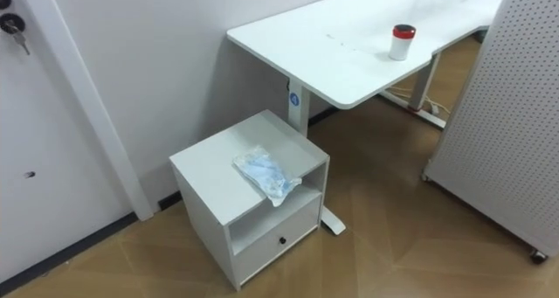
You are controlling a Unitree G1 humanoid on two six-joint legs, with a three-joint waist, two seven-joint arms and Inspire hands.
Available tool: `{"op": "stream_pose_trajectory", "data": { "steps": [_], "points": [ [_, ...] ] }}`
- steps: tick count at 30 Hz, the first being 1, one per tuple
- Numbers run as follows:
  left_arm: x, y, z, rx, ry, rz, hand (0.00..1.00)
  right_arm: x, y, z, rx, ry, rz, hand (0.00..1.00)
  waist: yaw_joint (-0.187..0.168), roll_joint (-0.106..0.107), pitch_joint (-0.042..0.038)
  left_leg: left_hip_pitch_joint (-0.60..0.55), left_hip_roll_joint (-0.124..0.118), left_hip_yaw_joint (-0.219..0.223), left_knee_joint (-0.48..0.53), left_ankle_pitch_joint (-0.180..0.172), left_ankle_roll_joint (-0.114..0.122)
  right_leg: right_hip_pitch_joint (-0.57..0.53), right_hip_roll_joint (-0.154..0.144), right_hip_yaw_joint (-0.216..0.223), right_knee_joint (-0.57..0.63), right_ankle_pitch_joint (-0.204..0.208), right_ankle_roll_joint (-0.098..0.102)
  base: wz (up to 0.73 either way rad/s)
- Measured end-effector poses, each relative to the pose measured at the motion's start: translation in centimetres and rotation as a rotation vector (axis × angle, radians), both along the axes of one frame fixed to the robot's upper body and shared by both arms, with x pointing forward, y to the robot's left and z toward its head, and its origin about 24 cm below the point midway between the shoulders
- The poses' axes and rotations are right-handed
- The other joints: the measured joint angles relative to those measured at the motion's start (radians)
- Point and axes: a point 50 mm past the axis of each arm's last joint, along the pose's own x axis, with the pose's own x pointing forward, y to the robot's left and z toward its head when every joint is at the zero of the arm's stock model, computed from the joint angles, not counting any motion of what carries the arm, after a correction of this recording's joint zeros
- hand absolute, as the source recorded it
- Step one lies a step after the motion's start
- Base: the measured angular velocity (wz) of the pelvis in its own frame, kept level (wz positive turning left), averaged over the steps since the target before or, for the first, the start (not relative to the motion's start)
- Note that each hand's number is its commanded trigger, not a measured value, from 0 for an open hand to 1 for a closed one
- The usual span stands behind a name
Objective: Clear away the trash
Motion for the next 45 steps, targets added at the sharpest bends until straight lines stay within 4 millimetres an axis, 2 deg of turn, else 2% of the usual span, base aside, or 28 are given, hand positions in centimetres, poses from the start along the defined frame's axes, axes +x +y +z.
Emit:
{"op": "stream_pose_trajectory", "data": {
  "steps": [4,6,8,10,11,12,13,15,16,17,18,19,21,22,23,24,25,26,27,30,31,32,34,36,38,40,42,45],
  "points": [
    [-0.9,0.2,-0.2,0.004,0.043,0.034,0.0,-0.4,0.0,-0.1,0.01,0.016,-0.025,1.0,0.016,0.001,0.0095,-0.03,0.023,0.015,0.104,-0.059,-0.009,0.0,0.017,-0.004,0.037,-0.026,-0.015,-0.14],
    [-1.3,0.8,-0.1,0.024,0.075,0.041,0.0,-0.6,0.0,-0.1,0.014,0.029,-0.032,1.0,0.019,0.002,0.0077,-0.075,0.052,0.003,0.233,-0.122,-0.021,-0.024,0.036,-0.008,0.118,-0.078,-0.027,0.06],
    [-1.4,1.1,0.0,0.032,0.09,0.042,0.0,-1.0,0.0,-0.1,0.016,0.043,-0.035,1.0,0.021,-0.008,0.0069,-0.098,0.067,0.007,0.325,-0.151,-0.034,-0.048,0.04,-0.01,0.195,-0.134,-0.038,0.13],
    [-1.6,1.3,0.0,0.035,0.113,0.046,0.0,-1.2,-0.2,-0.1,0.013,0.048,-0.045,1.0,0.018,-0.024,0.0056,-0.146,0.08,0.03,0.449,-0.152,-0.036,-0.057,0.038,-0.002,0.254,-0.179,-0.058,0.21],
    [-1.9,1.1,-0.1,0.031,0.132,0.047,0.0,-1.6,-0.6,0.0,0.006,0.056,-0.061,1.0,0.023,-0.017,0.0048,-0.191,0.105,0.043,0.556,-0.145,-0.035,-0.055,0.051,0.001,0.271,-0.194,-0.067,0.23],
    [-2.2,1.1,-0.2,0.035,0.156,0.047,0.0,-1.8,-0.7,0.0,0.004,0.063,-0.069,1.0,0.02,-0.014,0.0093,-0.246,0.12,0.04,0.664,-0.113,-0.02,-0.037,0.064,0.004,0.275,-0.203,-0.078,0.18],
    [-2.3,1.1,-0.2,0.038,0.169,0.045,0.0,-1.7,-0.7,0.0,0.003,0.063,-0.071,1.0,0.02,-0.026,0.0119,-0.273,0.116,0.034,0.701,-0.101,-0.009,-0.025,0.067,0.018,0.278,-0.211,-0.087,0.43],
    [-2.4,0.5,-0.4,0.021,0.18,0.018,0.0,-3.5,-1.4,0.2,-0.017,0.101,-0.123,1.0,0.004,-0.03,0.011,-0.357,0.035,0.057,0.603,-0.1,-0.005,-0.007,0.063,0.076,0.289,-0.247,-0.101,0.58],
    [-2.5,0.3,-0.4,0.016,0.186,0.005,0.0,-3.8,-1.6,0.2,-0.024,0.111,-0.126,1.0,0.009,-0.032,0.0105,-0.372,0.014,0.078,0.539,-0.093,-0.007,-0.007,0.056,0.098,0.296,-0.257,-0.102,0.18],
    [-2.7,0.2,-0.5,0.006,0.193,0.005,0.0,-3.9,-1.9,0.3,-0.036,0.123,-0.127,1.0,0.019,-0.038,0.006,-0.405,-0.021,0.091,0.39,-0.047,-0.02,-0.01,0.047,0.14,0.305,-0.272,-0.099,-0.28],
    [-2.8,0.3,-0.5,0.006,0.194,0.006,0.0,-4.0,-2.2,0.4,-0.049,0.131,-0.124,1.0,0.036,-0.03,0.0068,-0.435,-0.031,0.09,0.256,0.03,-0.018,-0.007,0.044,0.172,0.301,-0.281,-0.095,-0.42],
    [-2.9,0.4,-0.4,0.007,0.196,0.008,0.0,-4.0,-2.2,0.4,-0.053,0.134,-0.12,1.0,0.045,-0.029,0.0068,-0.442,-0.032,0.088,0.205,0.068,-0.015,-0.003,0.037,0.184,0.298,-0.286,-0.091,-0.57],
    [-3.6,0.5,-0.4,0.006,0.198,0.023,0.0,-4.1,-2.5,0.5,-0.072,0.145,-0.104,1.0,0.054,-0.031,0.0036,-0.447,-0.049,0.083,0.118,0.204,-0.005,0.047,0.008,0.234,0.256,-0.301,-0.068,-0.51],
    [-3.7,0.5,-0.4,0.004,0.195,0.026,0.0,-4.5,-2.6,0.6,-0.077,0.152,-0.107,1.0,0.051,-0.032,0.0017,-0.449,-0.06,0.084,0.128,0.23,0.017,0.051,0.0,0.245,0.242,-0.308,-0.061,-0.4],
    [-3.7,0.5,-0.4,0.004,0.185,0.025,0.0,-4.3,-2.7,0.6,-0.086,0.149,-0.108,1.0,0.052,-0.036,-0.0044,-0.456,-0.072,0.107,0.178,0.225,0.056,0.062,-0.016,0.258,0.228,-0.32,-0.044,-0.52],
    [-3.6,0.6,-0.3,0.006,0.178,0.03,0.0,-3.9,-2.6,0.5,-0.088,0.143,-0.107,1.0,0.06,-0.049,0.0027,-0.458,-0.08,0.127,0.23,0.193,0.079,0.073,-0.038,0.257,0.229,-0.32,-0.029,-0.57],
    [-3.5,0.6,-0.3,0.005,0.171,0.034,0.0,-3.8,-2.5,0.5,-0.09,0.139,-0.106,1.0,0.06,-0.052,0.0046,-0.459,-0.081,0.136,0.263,0.174,0.086,0.081,-0.047,0.249,0.224,-0.313,-0.015,-0.48],
    [-2.9,0.6,-0.3,0.004,0.149,0.03,0.0,-3.6,-2.5,0.6,-0.096,0.128,-0.103,1.0,0.057,-0.052,0.0036,-0.466,-0.08,0.141,0.32,0.127,0.091,0.103,-0.057,0.249,0.208,-0.294,0.01,-0.24],
    [-1.9,0.6,-0.2,0.002,0.116,0.028,0.0,-3.2,-2.5,0.5,-0.101,0.119,-0.095,1.0,0.054,-0.049,0.0052,-0.476,-0.074,0.151,0.384,0.075,0.097,0.121,-0.062,0.249,0.21,-0.286,0.02,-0.17],
    [0.2,0.7,-0.1,0.004,0.063,0.015,0.0,-2.7,-2.1,0.4,-0.104,0.116,-0.061,1.0,0.051,-0.052,0.006,-0.471,-0.075,0.171,0.456,-0.008,0.11,0.13,-0.082,0.228,0.273,-0.285,0.023,-0.12],
    [1.3,0.6,0.1,0.002,0.029,0.021,0.0,-2.2,-2.0,0.4,-0.105,0.103,-0.06,1.0,0.053,-0.052,0.0061,-0.458,-0.08,0.181,0.462,-0.037,0.118,0.1,-0.097,0.211,0.367,-0.281,0.032,-0.13],
    [2.0,0.6,0.2,0.004,0.008,0.012,0.0,-1.5,-2.0,0.5,-0.114,0.087,-0.054,1.0,0.05,-0.052,0.0056,-0.436,-0.094,0.188,0.455,-0.051,0.128,0.05,-0.12,0.203,0.486,-0.257,0.061,-0.08],
    [3.3,0.4,0.4,0.018,-0.024,-0.01,0.0,-0.5,-2.1,0.6,-0.126,0.059,-0.051,1.0,0.05,-0.043,0.0035,-0.405,-0.109,0.189,0.446,-0.071,0.143,-0.005,-0.138,0.195,0.634,-0.176,0.065,0.03],
    [4.1,0.3,0.5,0.03,-0.057,-0.009,0.0,0.6,-2.0,0.7,-0.128,0.031,-0.04,1.0,0.054,-0.037,0.0034,-0.356,-0.124,0.188,0.406,-0.081,0.156,-0.071,-0.161,0.176,0.765,-0.018,0.055,-0.02],
    [4.8,0.1,0.7,0.025,-0.085,-0.009,0.0,1.7,-1.9,0.8,-0.122,0.0,-0.027,1.0,0.056,-0.02,0.0021,-0.324,-0.123,0.18,0.371,-0.085,0.163,-0.127,-0.16,0.161,0.835,0.046,0.057,-0.12],
    [4.9,0.1,0.7,0.029,-0.096,-0.02,0.0,2.7,-1.7,0.8,-0.104,-0.033,0.003,1.0,0.06,-0.02,0.006,-0.29,-0.119,0.18,0.33,-0.083,0.165,-0.21,-0.154,0.136,0.899,-0.021,0.049,-0.09],
    [5.1,-0.2,0.7,0.027,-0.104,-0.045,0.0,4.1,-1.4,1.1,-0.096,-0.085,0.039,1.0,0.063,-0.008,0.0108,-0.262,-0.097,0.179,0.304,-0.084,0.163,-0.315,-0.146,0.064,0.87,-0.117,0.04,-0.08],
    [6.9,-0.7,1.2,0.026,-0.168,-0.081,0.0,5.1,-1.0,1.3,-0.098,-0.124,0.086,1.0,0.07,0.0,0.0168,-0.261,-0.066,0.157,0.296,-0.088,0.151,-0.397,-0.117,0.052,0.655,-0.15,0.032,0.05]
  ]
}}
